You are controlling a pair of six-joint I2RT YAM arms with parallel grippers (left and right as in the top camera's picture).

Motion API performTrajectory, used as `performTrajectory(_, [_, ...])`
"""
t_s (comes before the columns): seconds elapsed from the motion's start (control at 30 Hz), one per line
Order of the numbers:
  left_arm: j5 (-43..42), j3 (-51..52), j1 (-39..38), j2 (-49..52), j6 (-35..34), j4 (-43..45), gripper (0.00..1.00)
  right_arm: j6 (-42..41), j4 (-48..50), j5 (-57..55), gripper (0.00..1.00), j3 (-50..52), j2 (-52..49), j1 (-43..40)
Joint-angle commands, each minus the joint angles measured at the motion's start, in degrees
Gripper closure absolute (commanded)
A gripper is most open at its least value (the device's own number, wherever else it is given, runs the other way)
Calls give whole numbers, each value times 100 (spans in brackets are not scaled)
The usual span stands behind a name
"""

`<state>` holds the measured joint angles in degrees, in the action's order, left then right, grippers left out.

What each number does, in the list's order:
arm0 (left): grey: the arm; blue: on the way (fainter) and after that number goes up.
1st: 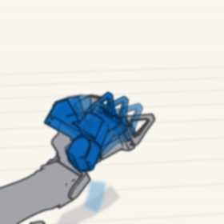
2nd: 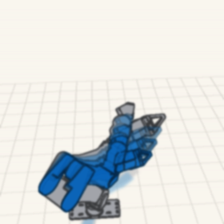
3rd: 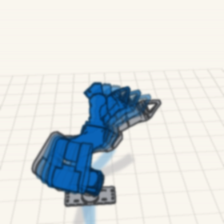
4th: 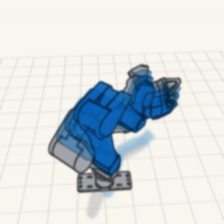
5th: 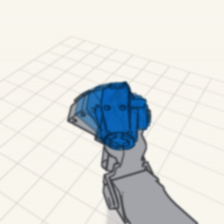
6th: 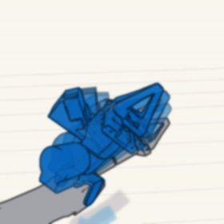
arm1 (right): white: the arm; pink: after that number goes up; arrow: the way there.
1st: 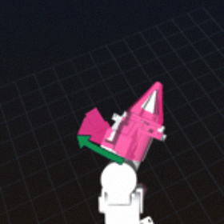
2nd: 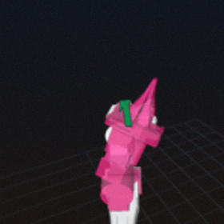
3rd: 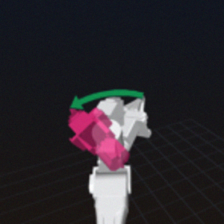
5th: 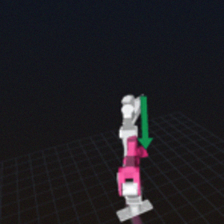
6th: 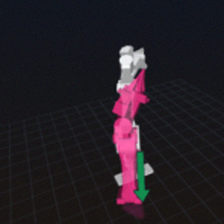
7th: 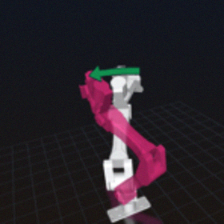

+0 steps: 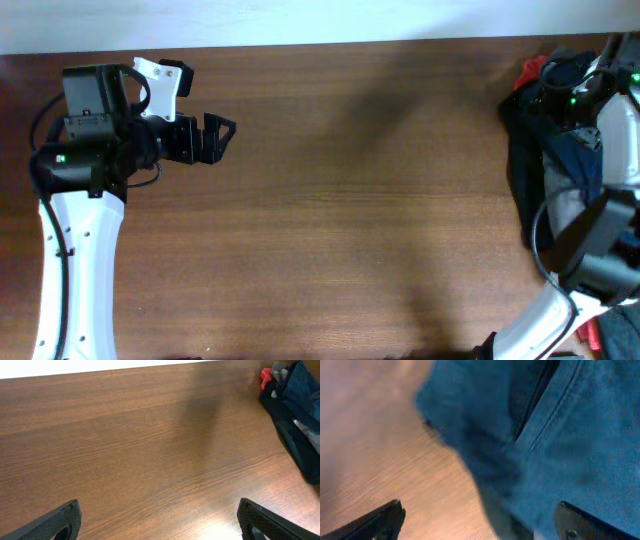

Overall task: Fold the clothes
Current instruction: 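Reach the right gripper into the clothes pile and grasp the dark blue shirt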

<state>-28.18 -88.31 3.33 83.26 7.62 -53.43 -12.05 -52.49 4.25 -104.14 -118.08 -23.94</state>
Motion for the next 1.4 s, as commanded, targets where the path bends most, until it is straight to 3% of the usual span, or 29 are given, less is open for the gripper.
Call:
performTrajectory(0.0, [-164,-120,-20,-13,-76,-22,1,-70,186,-404,2,-109,-197,-2])
performTrajectory(0.03, [-162,-120,-20,-13,-74,-22,1,-70,260,-507,4,-109,-236,13])
performTrajectory(0.13, [-162,-120,-20,-13,-74,-13,1,-87,391,-1084,24,-107,-358,42])
performTrajectory(0.2, [-162,-120,-20,-13,-74,-7,1,-195,387,-1316,26,-107,-431,39])
performTrajectory(0.3, [-162,-120,-20,-13,-74,-7,1,-197,402,-1399,48,-103,-507,39])
performTrajectory(0.37, [-162,-120,-20,-13,-74,-4,1,-199,435,-1397,55,-105,-507,39])
performTrajectory(0.4, [-162,-120,-20,-13,-74,-4,1,-197,431,-1390,55,-109,-490,42])
performTrajectory(0.43, [-162,-120,-20,-13,-74,-4,1,-197,393,-1360,36,-109,-479,44])
performTrajectory(0.47, [-162,-120,-20,-13,-74,-7,1,-195,323,-1298,23,-109,-474,57])
performTrajectory(0.57, [-162,-120,-20,-13,-74,-7,1,-164,138,-1108,9,-109,-470,122])
performTrajectory(0.73, [-162,-120,-20,-13,-74,-9,1,85,37,-1360,4,-83,-509,310])
performTrajectory(1.0, [-162,-120,-20,-13,-74,-24,1,57,114,-1766,5,258,-509,498])
performTrajectory(1.07, [-162,-120,-20,-13,-74,-24,1,-190,144,-2184,11,273,-509,483])
performTrajectory(1.37, [-162,-120,-20,-13,-74,-177,1,-304,101,-2245,83,177,-328,291])
